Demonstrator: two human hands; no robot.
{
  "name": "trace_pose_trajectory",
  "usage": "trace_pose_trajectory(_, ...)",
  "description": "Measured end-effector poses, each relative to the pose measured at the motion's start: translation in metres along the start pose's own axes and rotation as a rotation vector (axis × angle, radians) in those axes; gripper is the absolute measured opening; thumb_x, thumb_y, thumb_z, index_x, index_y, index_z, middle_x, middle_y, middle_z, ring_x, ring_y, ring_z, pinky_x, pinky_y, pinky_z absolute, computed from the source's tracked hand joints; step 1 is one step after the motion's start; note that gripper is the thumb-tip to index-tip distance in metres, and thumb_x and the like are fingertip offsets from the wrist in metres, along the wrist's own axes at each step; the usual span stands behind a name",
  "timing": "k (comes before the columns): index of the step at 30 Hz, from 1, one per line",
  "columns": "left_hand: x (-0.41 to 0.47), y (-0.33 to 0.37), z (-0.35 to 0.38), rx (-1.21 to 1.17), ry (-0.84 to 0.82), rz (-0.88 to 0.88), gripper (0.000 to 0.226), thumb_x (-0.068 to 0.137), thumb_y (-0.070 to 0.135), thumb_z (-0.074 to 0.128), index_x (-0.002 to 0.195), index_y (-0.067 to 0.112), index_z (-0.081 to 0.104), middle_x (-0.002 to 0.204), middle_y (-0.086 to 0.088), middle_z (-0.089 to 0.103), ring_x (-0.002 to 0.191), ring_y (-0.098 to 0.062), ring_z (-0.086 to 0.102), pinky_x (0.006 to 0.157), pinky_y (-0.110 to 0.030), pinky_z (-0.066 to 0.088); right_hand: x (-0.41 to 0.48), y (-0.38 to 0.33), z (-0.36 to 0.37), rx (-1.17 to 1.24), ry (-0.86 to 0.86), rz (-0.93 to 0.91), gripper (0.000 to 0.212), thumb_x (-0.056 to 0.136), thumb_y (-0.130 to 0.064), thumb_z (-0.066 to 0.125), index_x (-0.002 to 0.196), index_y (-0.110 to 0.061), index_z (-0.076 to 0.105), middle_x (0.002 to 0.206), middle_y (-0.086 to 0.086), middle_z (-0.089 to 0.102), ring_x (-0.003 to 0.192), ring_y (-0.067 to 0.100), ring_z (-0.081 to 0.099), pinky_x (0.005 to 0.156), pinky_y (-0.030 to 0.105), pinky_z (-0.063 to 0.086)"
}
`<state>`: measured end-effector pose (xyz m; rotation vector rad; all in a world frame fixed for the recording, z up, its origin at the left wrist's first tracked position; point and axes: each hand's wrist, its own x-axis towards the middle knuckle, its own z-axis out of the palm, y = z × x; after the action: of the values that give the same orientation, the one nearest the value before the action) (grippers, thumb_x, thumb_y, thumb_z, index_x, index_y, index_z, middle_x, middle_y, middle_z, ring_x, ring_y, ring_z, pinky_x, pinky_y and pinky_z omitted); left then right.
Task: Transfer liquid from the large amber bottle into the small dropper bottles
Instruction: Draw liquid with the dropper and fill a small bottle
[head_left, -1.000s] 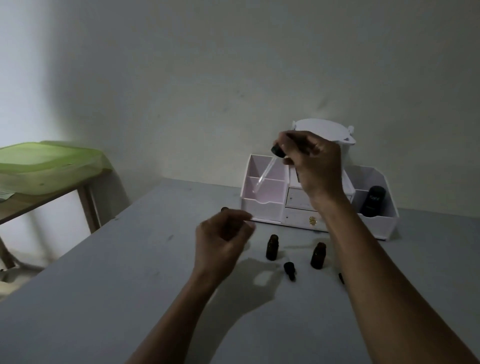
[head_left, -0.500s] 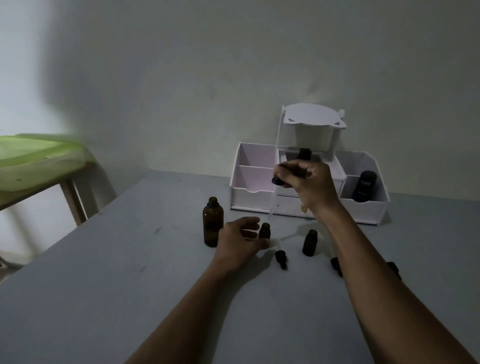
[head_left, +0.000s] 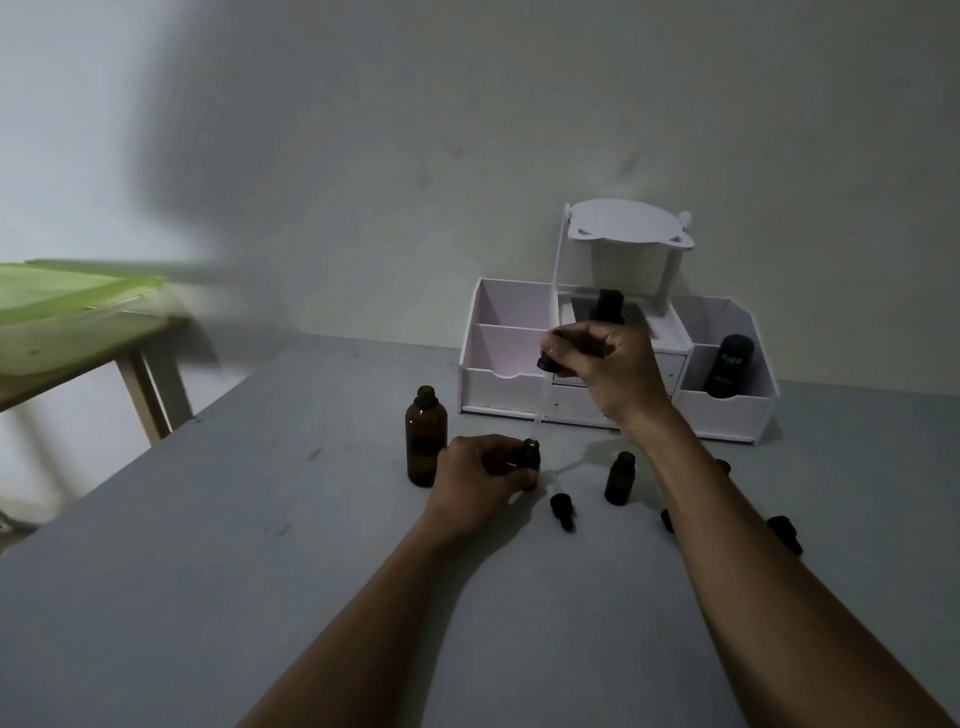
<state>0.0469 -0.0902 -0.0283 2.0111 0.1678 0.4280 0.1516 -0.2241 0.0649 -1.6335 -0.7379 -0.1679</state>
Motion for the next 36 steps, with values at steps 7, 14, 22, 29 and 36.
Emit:
trace_pose_trajectory(7,0.003,0.000,0.001,-0.006,-0.003,-0.031,0.040,0.083,0.013,0.077,0.122,0.014,0.068,0.113,0.006,0.071,0.085,0.011,0.060,0.071,-0.003,0.046,-0.001,0.003,0.003,-0.055,-0.011,-0.036,0.003,0.086,-0.015,0.074,0.085,-0.015,0.076,0.078,0.002,0.076,0.074,0.013,0.075,0.078,0.024,0.060)
trace_pose_trajectory(14,0.004,0.000,0.001,-0.024,-0.012,-0.057,0.041,0.084,0.011,0.075,0.124,0.014,0.067,0.120,0.000,0.070,0.093,0.002,0.061,0.084,-0.011,0.045,-0.003,0.002,0.005,-0.122,-0.005,-0.076,0.006,0.086,-0.014,0.074,0.081,-0.012,0.076,0.076,-0.003,0.075,0.072,0.000,0.070,0.070,0.001,0.046)
trace_pose_trajectory(22,0.002,0.001,0.002,-0.051,0.001,-0.065,0.038,0.085,0.010,0.074,0.122,0.015,0.068,0.118,0.004,0.070,0.089,0.006,0.060,0.082,-0.010,0.048,-0.004,0.000,0.006,-0.138,-0.021,-0.089,0.005,0.086,-0.014,0.074,0.082,-0.012,0.076,0.075,-0.003,0.074,0.069,0.000,0.071,0.070,0.001,0.047)
trace_pose_trajectory(29,-0.003,0.004,0.003,-0.061,0.009,-0.101,0.054,0.083,0.014,0.077,0.134,0.020,0.060,0.128,0.001,0.065,0.104,-0.008,0.063,0.094,-0.026,0.050,-0.005,-0.013,0.010,-0.024,0.019,-0.117,0.004,0.085,-0.017,0.075,0.089,-0.016,0.075,0.078,-0.003,0.075,0.073,0.006,0.073,0.071,0.009,0.052)
trace_pose_trajectory(36,-0.035,0.022,-0.037,-0.035,0.247,0.148,0.032,0.082,0.024,0.078,0.113,0.026,0.070,0.101,0.007,0.073,0.082,-0.001,0.070,0.072,-0.014,0.057,-0.005,-0.042,0.012,0.165,0.180,-0.218,0.015,0.085,-0.012,0.075,0.099,-0.009,0.073,0.086,0.004,0.076,0.078,0.019,0.075,0.076,0.031,0.061)
